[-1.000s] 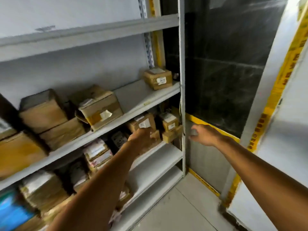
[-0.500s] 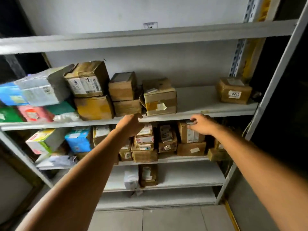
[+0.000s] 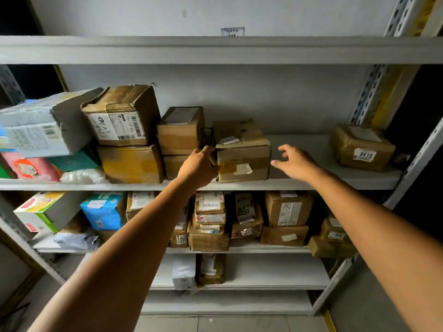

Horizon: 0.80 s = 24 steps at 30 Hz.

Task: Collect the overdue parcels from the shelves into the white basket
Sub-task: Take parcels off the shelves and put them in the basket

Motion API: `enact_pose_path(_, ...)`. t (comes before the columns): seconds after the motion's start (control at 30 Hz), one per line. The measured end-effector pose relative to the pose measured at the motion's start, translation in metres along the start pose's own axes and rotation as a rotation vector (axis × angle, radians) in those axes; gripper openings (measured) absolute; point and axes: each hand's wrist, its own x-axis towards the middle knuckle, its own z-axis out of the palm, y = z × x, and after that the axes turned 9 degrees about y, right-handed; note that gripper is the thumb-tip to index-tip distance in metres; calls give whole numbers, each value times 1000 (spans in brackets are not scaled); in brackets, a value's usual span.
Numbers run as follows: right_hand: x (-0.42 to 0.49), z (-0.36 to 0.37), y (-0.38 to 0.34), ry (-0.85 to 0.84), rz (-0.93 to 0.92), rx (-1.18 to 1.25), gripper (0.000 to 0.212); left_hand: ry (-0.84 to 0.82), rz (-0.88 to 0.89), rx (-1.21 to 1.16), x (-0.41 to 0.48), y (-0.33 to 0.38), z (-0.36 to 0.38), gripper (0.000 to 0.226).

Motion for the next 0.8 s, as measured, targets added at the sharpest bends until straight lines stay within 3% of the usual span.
enact_pose_path(0.27, 36, 9, -9, -3, -57, 116, 65, 10, 65, -73, 32, 11, 18, 70)
enact_pose_path(0.47, 46, 9, 12, 70, -33, 270, 53, 66, -36, -212, 38, 20, 39, 62)
enact_pose_path(0.8, 30, 2, 38, 87, -66, 353, 66, 121, -147, -375, 24, 36, 61, 73)
